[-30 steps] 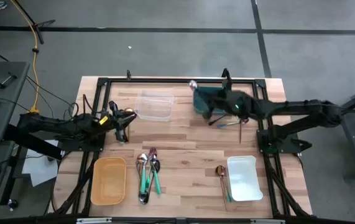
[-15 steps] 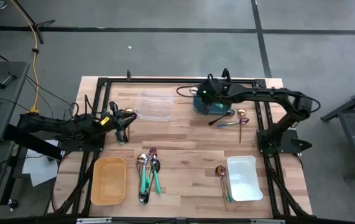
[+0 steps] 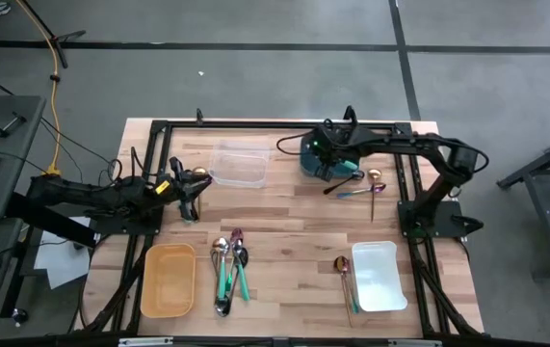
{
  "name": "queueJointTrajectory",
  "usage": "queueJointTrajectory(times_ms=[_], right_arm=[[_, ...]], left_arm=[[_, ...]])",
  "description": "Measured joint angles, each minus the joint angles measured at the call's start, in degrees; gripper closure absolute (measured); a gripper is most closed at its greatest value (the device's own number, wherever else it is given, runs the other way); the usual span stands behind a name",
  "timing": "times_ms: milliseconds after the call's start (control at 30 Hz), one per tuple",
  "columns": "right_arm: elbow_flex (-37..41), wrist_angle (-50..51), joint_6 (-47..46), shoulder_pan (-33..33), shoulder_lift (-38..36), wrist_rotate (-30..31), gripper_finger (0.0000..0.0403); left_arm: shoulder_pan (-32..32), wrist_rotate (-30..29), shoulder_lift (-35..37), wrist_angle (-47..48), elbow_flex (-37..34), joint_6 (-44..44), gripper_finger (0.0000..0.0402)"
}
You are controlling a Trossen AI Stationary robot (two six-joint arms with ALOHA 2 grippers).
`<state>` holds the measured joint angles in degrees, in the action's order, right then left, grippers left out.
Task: Sort silverware by color (type)
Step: Put the green spoon into the blue bin
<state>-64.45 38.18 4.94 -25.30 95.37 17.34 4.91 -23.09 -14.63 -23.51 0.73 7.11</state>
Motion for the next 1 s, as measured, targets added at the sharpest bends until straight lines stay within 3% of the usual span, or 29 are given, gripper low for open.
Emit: queueJointTrajectory(times_ms=[367, 567, 733, 867, 1000], right_arm=[[0.0, -3.2, -1.0, -0.4, 0.0, 0.2, 0.0316], [-3.2, 5.0, -2.7, -0.4, -0.1, 3.0, 0.0301], [-5.3, 8.0, -5.7, 1.8, -3.8, -1.7, 0.0292], [-3.8, 3.3, -9.0, 6.9, -9.0, -5.6, 0.0289], [0.8, -10.1, -11.7, 15.3, -13.5, -7.8, 0.0289]], left_arm=[[0.0, 0.0, 0.0, 0.1, 0.0, 0.1, 0.0328], [0.0, 0.0, 0.0, 0.1, 0.0, 0.1, 0.0327], [0.0, -0.1, 0.0, 0.1, 0.0, 0.2, 0.0327], [0.0, -0.1, 0.0, 0.2, 0.0, 0.1, 0.0327], [0.0, 0.0, 0.0, 0.2, 0.0, -0.9, 0.0328]])
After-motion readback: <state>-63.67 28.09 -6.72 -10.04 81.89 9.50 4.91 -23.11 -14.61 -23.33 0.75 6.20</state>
